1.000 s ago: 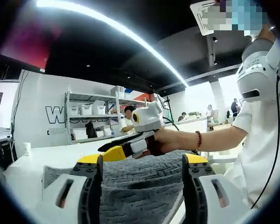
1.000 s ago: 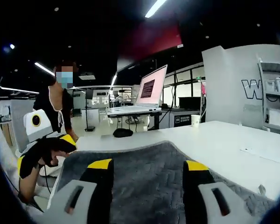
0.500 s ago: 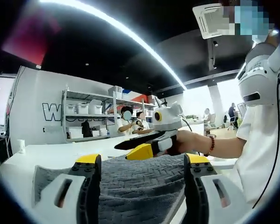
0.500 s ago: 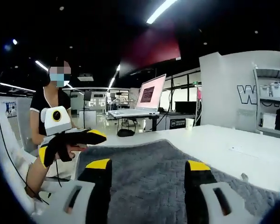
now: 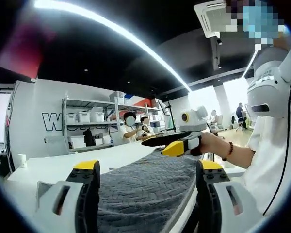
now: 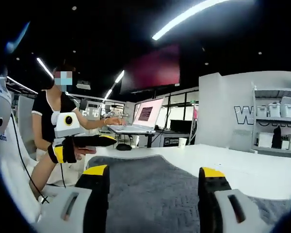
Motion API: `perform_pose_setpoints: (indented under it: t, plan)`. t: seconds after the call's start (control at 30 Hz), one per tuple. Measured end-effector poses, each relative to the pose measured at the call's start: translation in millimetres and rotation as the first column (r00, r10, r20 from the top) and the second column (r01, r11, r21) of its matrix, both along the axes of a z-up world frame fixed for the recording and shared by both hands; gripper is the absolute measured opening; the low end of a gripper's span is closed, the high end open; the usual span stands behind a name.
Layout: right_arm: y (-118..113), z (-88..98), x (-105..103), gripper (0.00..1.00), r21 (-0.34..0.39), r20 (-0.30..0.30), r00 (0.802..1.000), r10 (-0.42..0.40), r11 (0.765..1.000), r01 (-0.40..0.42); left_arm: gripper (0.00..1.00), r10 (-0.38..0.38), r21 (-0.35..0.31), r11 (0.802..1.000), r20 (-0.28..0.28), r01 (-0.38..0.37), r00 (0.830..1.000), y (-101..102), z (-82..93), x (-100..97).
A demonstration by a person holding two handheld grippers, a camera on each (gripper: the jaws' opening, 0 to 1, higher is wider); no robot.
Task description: Open the folded towel by lifting each exposed corner and separating the folded layers until the towel lies flat within the target outline without major curled edges
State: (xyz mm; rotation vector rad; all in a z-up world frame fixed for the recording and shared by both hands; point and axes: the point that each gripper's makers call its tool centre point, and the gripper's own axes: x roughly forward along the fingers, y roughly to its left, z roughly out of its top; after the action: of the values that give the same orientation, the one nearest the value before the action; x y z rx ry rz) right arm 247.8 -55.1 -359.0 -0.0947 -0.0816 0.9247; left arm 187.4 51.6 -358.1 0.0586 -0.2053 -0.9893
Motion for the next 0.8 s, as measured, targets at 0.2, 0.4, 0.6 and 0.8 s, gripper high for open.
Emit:
perform_pose_setpoints:
  t: [0.2,0.4,0.6,0.8]
  plan:
    - [-41,-5.7,-1,0.75,-0.089,0.028,0.995,-0.100,0.991,0.102,0.82,0.027,0.002,1.000,-0.016,-0.027,0.999,3,0.4,0.8]
    - [-67,-8.2,-21,0.82,-0.099,0.029,0.990,-0.140,0.985,0.142,0.83,0.058,0.003,0.998,-0.031,-0.058,0.998,11,-4.4,4.4]
    - [-85,0.4,-41,0.85,-0.067,0.020,0.989,-0.144,0.987,0.145,0.83,0.064,-0.004,0.998,-0.017,-0.064,0.998,15,0.4,-0.8]
    - [-95,1.9,-46,0.89,-0.061,0.040,0.986,-0.160,0.985,0.162,0.83,0.068,-0.009,0.998,-0.007,-0.068,0.998,22,3.2,-5.4]
